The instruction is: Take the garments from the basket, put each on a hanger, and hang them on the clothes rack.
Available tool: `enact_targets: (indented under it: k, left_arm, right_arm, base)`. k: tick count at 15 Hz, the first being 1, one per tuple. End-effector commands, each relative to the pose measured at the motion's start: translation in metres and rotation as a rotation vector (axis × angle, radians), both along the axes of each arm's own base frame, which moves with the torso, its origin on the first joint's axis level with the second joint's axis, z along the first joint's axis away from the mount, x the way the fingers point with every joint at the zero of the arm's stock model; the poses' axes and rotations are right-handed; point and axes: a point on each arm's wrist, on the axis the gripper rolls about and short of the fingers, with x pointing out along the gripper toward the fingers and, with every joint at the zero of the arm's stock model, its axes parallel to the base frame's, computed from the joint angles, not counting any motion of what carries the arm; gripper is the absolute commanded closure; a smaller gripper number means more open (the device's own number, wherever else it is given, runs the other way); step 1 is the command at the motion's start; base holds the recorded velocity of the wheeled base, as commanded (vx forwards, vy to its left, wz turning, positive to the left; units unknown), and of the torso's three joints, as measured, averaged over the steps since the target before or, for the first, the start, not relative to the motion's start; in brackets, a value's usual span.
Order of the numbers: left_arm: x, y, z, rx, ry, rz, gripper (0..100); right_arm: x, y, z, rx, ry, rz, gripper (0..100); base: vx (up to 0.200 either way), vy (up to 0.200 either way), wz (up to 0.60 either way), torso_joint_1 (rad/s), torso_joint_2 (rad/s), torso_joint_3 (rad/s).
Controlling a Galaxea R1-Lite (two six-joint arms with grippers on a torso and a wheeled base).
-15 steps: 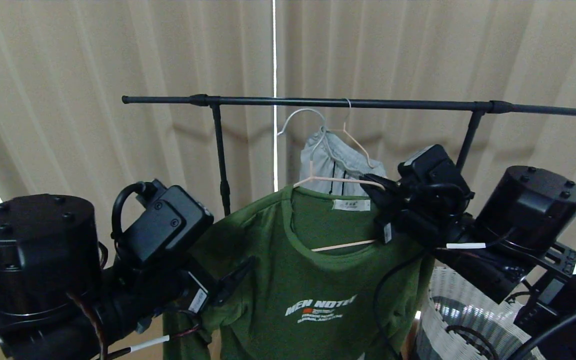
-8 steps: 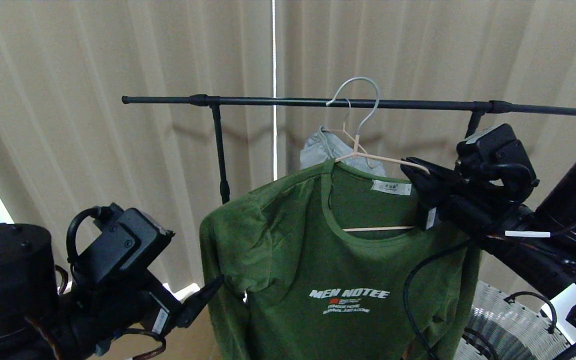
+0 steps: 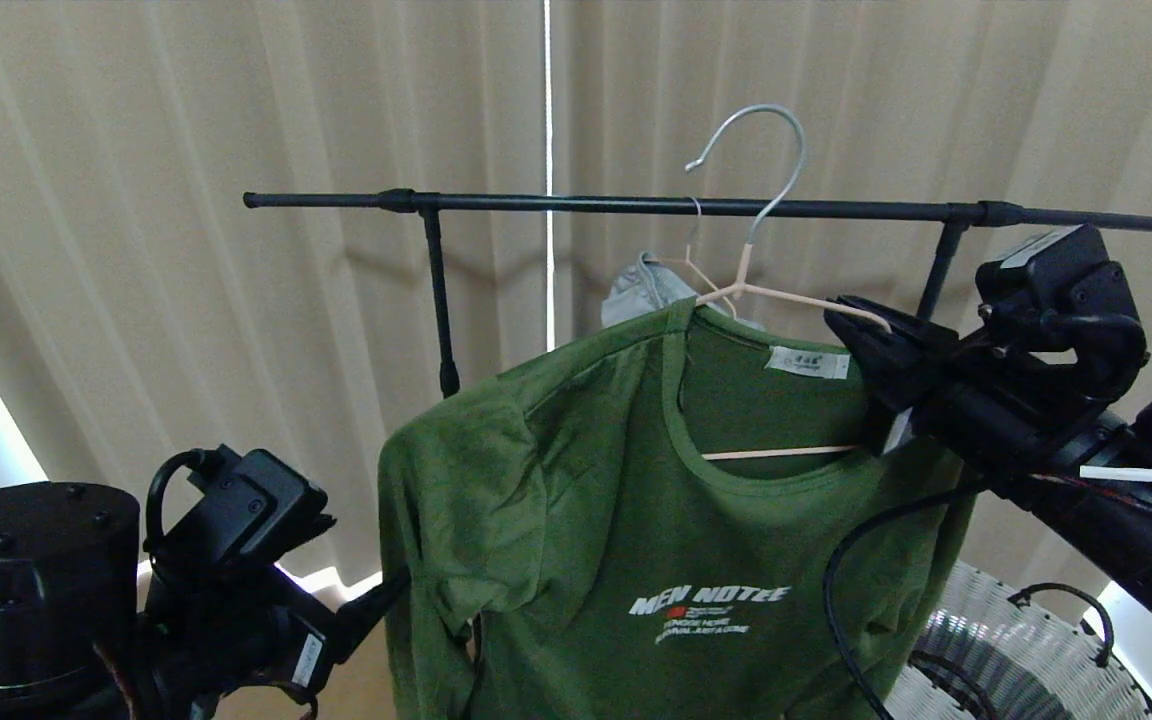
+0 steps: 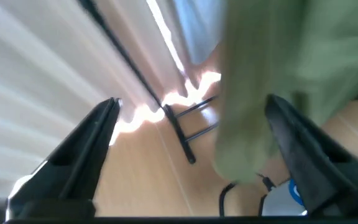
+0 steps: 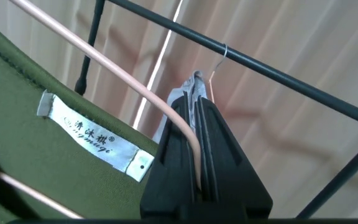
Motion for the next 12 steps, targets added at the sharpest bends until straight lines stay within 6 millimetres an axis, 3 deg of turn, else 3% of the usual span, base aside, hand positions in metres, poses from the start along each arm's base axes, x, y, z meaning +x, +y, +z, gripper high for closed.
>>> enact_targets:
  k: [1, 5, 9, 12]
  left_arm:
    - [0.004, -0.002, -0.002, -0.003, 0.008, -0.008, 100]
    - [0.012, 0.002, -0.003, -0.034, -0.005, 0.000, 100]
    - [0.020, 0.057, -0.012, 0.101, -0.026, 0.222, 100]
    - [0.015, 0.068, -0.011, 0.099, -0.109, 0.266, 100]
  right_arm:
    - [-0.001, 0.000, 0.001, 0.004, -0.003, 0.001, 100]
    - [-0.001, -0.002, 0.002, 0.007, -0.005, -0.006, 100]
    - [0.005, -0.020, 0.002, 0.005, -0.002, -0.096, 100]
    - [0.008, -0.029, 0.000, 0.000, 0.006, -0.131, 100]
  base:
    - [0.000, 0.000, 0.00, 0.000, 0.00, 0.000]
    - [0.000, 0.000, 0.00, 0.000, 0.00, 0.000]
    - [0.000, 0.000, 0.00, 0.000, 0.00, 0.000]
    - [0.000, 0.000, 0.00, 0.000, 0.00, 0.000]
